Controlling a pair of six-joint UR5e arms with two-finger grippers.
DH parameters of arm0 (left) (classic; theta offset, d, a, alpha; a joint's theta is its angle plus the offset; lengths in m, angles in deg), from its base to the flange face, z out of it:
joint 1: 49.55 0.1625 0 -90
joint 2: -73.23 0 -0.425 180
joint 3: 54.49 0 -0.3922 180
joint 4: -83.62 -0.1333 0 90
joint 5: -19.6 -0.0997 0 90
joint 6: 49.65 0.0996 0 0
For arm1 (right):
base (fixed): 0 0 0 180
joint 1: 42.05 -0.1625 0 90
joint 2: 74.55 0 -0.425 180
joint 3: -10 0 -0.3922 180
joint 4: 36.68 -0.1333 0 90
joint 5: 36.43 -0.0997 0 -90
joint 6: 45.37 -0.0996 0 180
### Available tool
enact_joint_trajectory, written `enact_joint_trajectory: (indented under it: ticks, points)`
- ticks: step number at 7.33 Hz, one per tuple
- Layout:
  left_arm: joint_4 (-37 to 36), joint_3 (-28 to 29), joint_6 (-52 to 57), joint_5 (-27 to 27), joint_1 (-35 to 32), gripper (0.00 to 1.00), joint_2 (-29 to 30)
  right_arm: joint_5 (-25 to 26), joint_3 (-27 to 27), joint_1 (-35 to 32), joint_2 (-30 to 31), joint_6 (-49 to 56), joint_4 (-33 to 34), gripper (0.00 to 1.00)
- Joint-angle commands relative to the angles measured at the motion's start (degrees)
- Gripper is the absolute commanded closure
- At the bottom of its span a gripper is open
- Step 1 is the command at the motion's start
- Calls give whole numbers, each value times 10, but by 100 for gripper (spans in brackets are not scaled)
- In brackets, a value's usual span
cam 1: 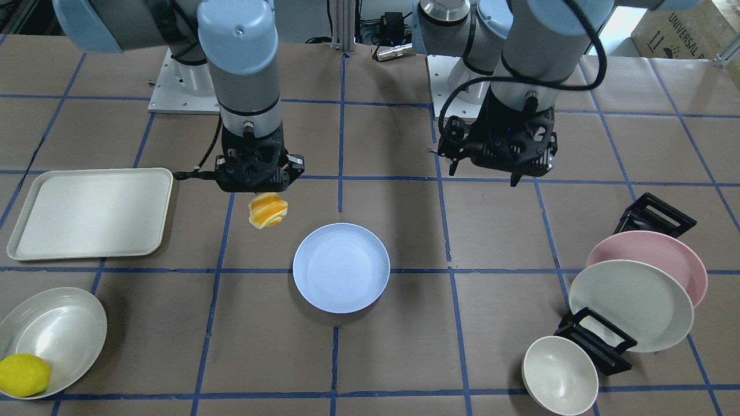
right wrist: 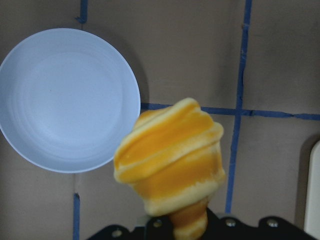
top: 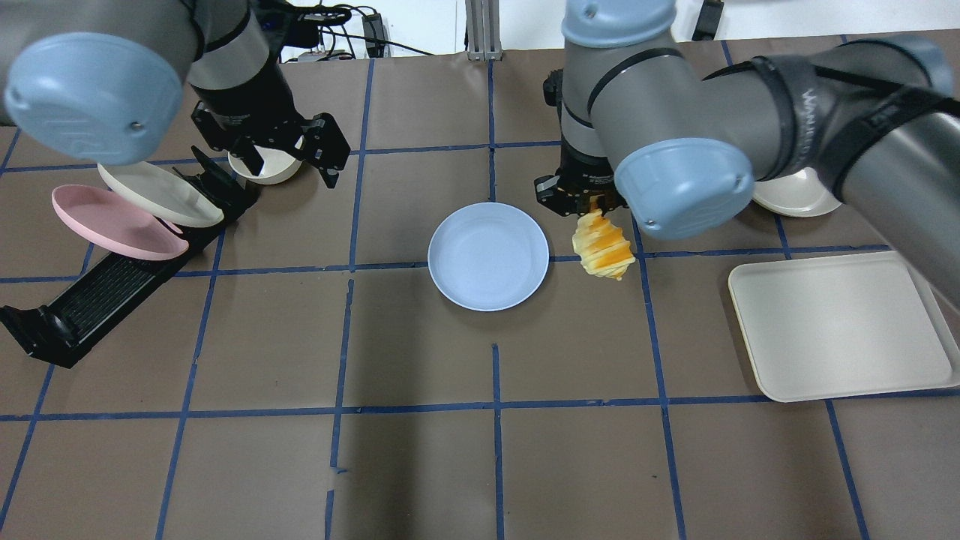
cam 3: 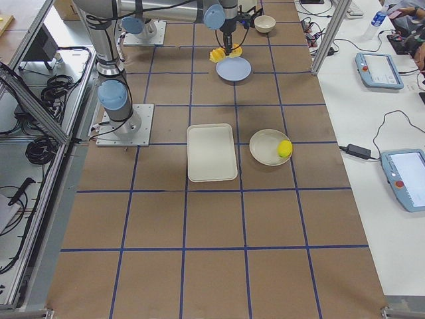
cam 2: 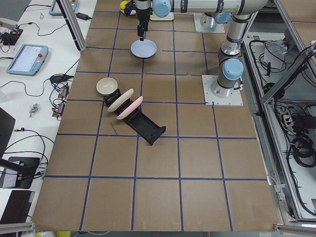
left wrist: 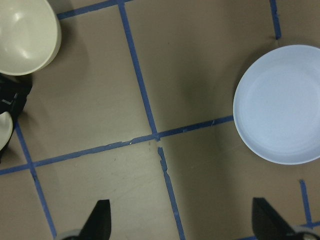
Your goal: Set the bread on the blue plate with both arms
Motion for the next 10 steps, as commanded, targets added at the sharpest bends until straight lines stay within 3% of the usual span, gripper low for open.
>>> enact_joint_trajectory:
  ticks: [1,5,8,10]
  points:
    - [37,10,0,-2,24,0,-25,2,-1,-60,-63,-51,60,87]
    - [75,10,-11,0,33,0,-28,6,-3,-96,-129,-58,130,87]
    - [73,10,-13,1,33,0,-27,13,-46,-96,-172,-57,133,87]
    - [67,10,-12,1,33,0,-26,14,-44,-96,-182,-56,140,87]
